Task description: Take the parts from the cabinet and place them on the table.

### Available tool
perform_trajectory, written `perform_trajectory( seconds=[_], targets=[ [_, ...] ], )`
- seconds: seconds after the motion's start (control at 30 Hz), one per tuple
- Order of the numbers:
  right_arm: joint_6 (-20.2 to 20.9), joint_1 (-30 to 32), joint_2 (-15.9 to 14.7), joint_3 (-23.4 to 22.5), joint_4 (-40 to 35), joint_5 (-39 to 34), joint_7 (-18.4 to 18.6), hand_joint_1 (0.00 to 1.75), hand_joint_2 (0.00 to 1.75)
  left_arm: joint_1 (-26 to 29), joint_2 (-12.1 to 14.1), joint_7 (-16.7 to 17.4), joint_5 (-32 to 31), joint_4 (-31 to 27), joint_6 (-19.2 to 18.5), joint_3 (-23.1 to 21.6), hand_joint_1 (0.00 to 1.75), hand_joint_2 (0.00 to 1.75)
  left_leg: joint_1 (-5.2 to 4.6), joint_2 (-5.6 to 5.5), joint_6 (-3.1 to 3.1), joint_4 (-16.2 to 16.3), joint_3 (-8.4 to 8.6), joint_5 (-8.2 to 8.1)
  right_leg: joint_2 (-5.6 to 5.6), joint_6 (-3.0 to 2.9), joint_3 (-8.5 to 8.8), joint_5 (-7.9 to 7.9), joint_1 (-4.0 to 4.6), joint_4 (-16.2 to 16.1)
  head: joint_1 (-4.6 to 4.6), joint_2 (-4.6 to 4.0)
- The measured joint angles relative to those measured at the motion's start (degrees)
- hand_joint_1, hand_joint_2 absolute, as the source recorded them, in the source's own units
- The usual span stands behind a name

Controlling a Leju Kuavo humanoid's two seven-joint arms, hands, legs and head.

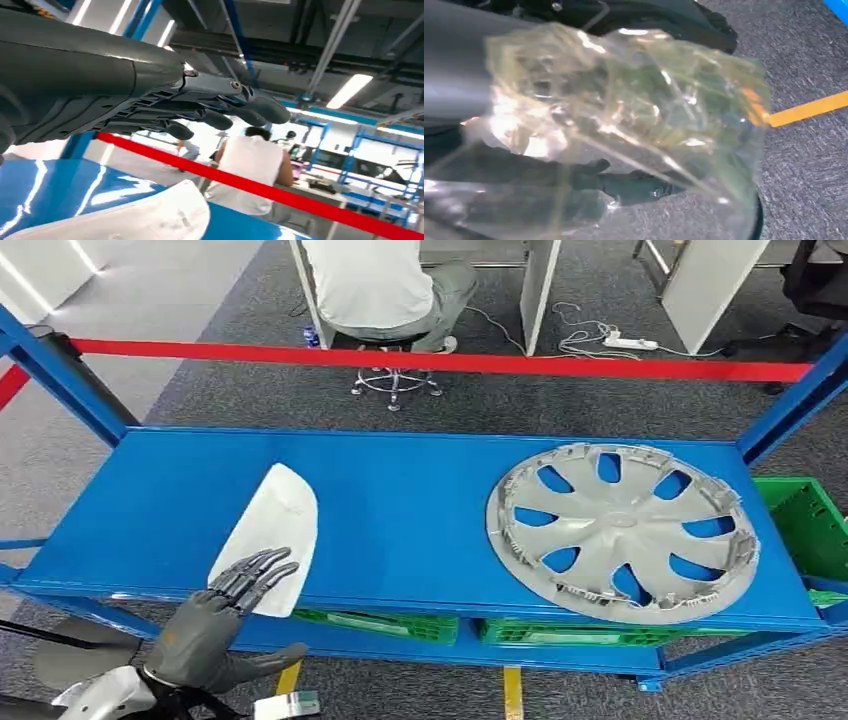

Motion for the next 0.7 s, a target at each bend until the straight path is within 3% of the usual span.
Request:
perform_trajectory(
  seconds=[0.37, 0.7],
  targets=[
    [0.00, 1.97, 1.64, -3.17, -2.84, 3.30, 2.75, 0.00, 0.00, 1.68, -0.68, 5.31, 2.14, 2.69, 2.64, 0.98, 0.00, 1.75, 0.01, 0.00, 0.00, 0.00, 0.00, 0.00, -0.01, 0.00, -0.03, -0.01, 0.01, 0.00, 0.02, 0.00],
    [0.00, 3.07, 2.16, -4.57, -4.28, 5.31, 4.19, 0.00, 0.00, 1.86, -1.84, 7.28, 2.19, 6.42, 4.02, 0.94, 0.00, 1.75, 0.00, 0.00, 0.00, 0.00, 0.01, 0.00, -0.01, 0.00, -0.01, 0.00, 0.01, 0.00, 0.00, 0.00]
  ],
)
